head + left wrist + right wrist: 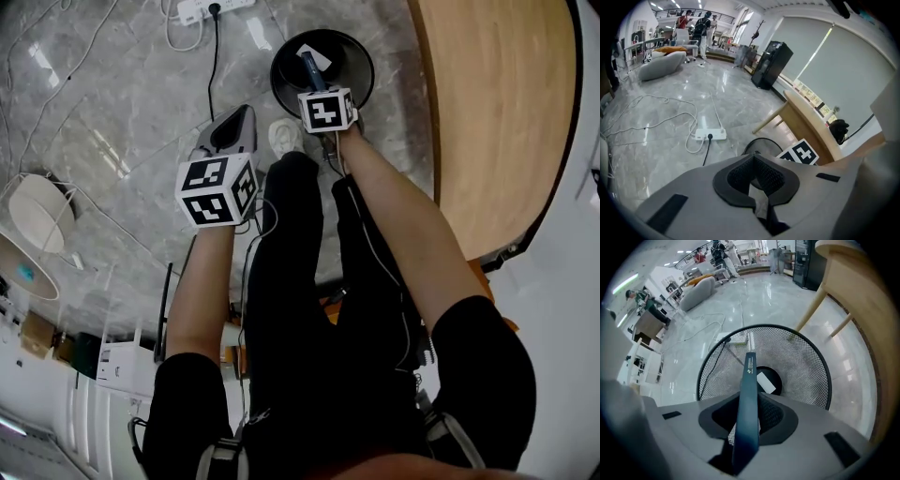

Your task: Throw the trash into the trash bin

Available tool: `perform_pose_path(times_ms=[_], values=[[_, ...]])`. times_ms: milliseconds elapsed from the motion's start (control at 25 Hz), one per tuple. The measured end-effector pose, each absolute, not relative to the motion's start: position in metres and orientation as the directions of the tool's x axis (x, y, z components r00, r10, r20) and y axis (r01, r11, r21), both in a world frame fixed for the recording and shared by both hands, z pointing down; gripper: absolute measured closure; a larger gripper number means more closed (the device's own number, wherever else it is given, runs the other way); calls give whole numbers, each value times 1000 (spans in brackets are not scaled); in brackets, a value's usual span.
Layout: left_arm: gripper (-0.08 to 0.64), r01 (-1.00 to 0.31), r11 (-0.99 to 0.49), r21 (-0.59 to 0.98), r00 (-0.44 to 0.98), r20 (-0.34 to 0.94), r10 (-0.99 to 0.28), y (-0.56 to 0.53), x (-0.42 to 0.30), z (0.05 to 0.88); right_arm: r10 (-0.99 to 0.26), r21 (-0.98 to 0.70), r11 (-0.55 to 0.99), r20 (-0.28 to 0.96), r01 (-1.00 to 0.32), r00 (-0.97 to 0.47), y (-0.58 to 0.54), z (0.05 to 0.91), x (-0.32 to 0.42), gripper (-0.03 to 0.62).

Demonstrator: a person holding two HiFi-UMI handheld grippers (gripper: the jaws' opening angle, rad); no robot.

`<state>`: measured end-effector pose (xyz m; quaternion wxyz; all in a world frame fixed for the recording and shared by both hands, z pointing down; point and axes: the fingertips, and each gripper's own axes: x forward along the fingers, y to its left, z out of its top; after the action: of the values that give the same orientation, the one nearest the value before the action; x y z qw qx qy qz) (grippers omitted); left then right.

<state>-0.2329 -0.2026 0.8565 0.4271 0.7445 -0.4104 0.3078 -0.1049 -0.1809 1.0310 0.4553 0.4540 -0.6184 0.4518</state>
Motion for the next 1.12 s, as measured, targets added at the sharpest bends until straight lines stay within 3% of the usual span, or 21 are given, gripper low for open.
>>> perform_pose_path(times_ms=[80,160,320,360,440,520,1120], values=[[548,-869,-301,393,481,816,-322,-200,-233,866,-159,-118,196,976,-973,-151,-182,1038,-104,490],[548,-865,-311,394,484,818,-309,-197,-232,869,-188,-119,200,969,-973,-158,-182,1037,-104,384],[548,-865,-324,383,479,822,-308,-193,-230,866,-299,-110,185,940,-977,-163,-184,1010,-99,371],[548,-865,-325,383,479,821,-310,-192,-228,863,-341,-113,165,925,-980,-164,-185,998,-96,378],[548,-867,-324,379,478,816,-325,-195,-226,855,-438,-122,126,884,-984,-166,-189,965,-86,506],[548,-872,-321,369,472,808,-353,-201,-224,845,-517,-122,109,841,-986,-162,-193,929,-77,577],[548,-880,-389,273,465,659,-591,-199,-142,654,-799,-190,79,575,-979,-176,-191,653,9,581]])
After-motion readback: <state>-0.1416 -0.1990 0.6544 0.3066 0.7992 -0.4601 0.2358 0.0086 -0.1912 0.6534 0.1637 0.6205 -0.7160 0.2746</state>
